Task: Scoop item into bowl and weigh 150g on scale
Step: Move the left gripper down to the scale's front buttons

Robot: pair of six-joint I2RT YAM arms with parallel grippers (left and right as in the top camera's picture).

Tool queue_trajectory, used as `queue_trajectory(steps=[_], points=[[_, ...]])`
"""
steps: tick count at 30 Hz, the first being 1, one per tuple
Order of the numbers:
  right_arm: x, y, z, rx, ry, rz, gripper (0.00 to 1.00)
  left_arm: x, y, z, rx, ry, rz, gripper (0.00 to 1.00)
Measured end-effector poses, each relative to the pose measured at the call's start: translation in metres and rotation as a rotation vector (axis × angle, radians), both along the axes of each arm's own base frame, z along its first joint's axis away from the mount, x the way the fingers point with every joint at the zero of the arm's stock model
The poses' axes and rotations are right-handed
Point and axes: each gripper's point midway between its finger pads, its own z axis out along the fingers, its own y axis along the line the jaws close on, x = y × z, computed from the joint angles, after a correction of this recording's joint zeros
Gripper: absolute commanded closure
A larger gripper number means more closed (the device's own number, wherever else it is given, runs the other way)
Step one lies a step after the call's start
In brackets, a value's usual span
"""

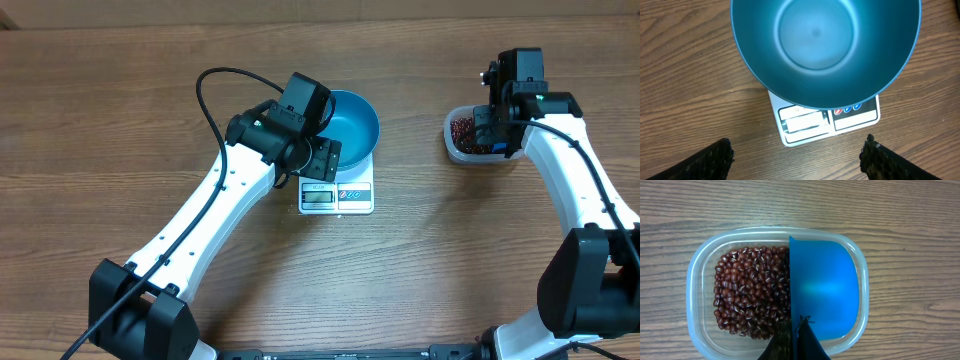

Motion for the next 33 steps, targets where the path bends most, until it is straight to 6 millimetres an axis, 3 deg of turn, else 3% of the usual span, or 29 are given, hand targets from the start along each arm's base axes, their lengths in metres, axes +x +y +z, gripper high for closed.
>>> queue_trajectory(steps=[5, 9, 11, 14, 15, 17, 18, 22, 29, 33], points=[[-0.006, 0.0, 0.006, -0.003, 0.037, 0.004, 0.96, 0.0, 0.0, 0.0, 0.0, 0.0, 0.0, 0.09], [-0.007, 0.001, 0.031, -0.003, 0.053, 0.027, 0.96, 0.0, 0.0, 0.0, 0.0, -0.001, 0.0, 0.09], [-0.003, 0.002, 0.046, 0.001, 0.034, 0.036, 0.96, 0.0, 0.0, 0.0, 0.0, -0.001, 0.0, 0.11], [0.001, 0.004, 0.056, 0.009, 0.014, 0.045, 0.96, 0.0, 0.0, 0.0, 0.0, -0.001, -0.001, 0.21], [0.0, 0.005, 0.056, 0.011, 0.019, 0.048, 0.96, 0.0, 0.0, 0.0, -0.001, -0.001, -0.001, 0.31], [-0.002, 0.006, 0.054, 0.015, 0.032, 0.052, 0.96, 0.0, -0.001, 0.0, -0.004, 0.001, -0.003, 0.85], [-0.002, 0.006, 0.053, 0.015, 0.036, 0.053, 0.96, -0.001, -0.001, 0.0, -0.006, 0.002, -0.007, 0.96], [-0.003, 0.006, 0.05, 0.018, 0.046, 0.054, 0.96, -0.008, -0.007, -0.001, -0.022, 0.03, -0.027, 0.96], [-0.002, 0.009, 0.048, 0.033, 0.049, 0.06, 0.96, -0.026, -0.034, -0.003, -0.038, 0.044, -0.098, 0.96], [-0.002, 0.01, 0.048, 0.043, 0.048, 0.063, 0.96, -0.035, -0.048, -0.018, -0.011, 0.023, -0.156, 0.96]])
